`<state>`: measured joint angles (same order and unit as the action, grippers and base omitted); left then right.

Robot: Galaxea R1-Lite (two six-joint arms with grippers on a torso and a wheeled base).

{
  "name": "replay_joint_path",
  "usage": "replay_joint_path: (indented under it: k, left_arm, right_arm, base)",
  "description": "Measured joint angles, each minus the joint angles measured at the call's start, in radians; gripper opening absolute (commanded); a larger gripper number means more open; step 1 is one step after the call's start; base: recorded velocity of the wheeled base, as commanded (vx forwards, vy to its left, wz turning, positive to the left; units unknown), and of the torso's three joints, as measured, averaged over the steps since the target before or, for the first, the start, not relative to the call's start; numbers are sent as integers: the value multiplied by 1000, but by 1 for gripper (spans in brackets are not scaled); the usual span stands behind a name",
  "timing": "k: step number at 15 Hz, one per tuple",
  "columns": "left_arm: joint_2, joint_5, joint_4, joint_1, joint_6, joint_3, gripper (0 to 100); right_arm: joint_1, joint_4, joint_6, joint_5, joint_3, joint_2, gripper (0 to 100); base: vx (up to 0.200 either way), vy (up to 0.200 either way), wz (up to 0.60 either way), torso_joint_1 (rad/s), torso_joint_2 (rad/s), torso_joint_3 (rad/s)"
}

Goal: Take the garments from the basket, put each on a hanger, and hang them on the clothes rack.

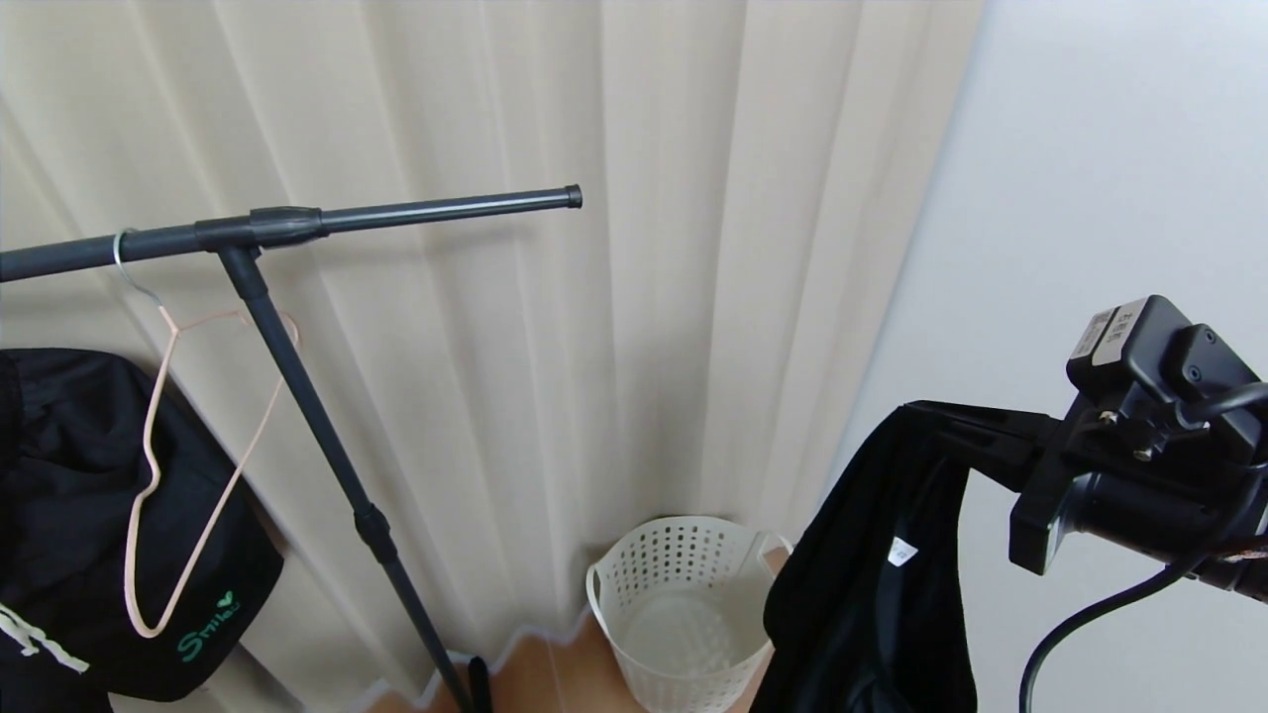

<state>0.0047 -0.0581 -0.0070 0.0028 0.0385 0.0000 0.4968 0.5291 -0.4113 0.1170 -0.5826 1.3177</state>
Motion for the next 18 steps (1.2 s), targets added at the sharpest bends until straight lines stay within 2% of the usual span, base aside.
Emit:
replay_joint_path:
  k: [7,10,13,18]
  left_arm:
    - [0,2,0,-1,0,0,100]
    - [0,6,-1,0,-2,0,100]
    - [0,-1,1,0,38,0,100]
    - [0,-2,1,0,32,0,100]
  right_arm:
    - [-1,0,-1,-1,1,0,0]
    - [-1,1,-3,-1,6,0,0]
    - [-2,1,-4,-1,9,0,0]
    - [-11,1,-4,-1,9,0,0]
  base:
    - [0,0,0,191,-433,-240]
    - [0,0,0,22,-48,-22]
    - [0,0,0,0,0,0]
    - [0,0,0,0,0,0]
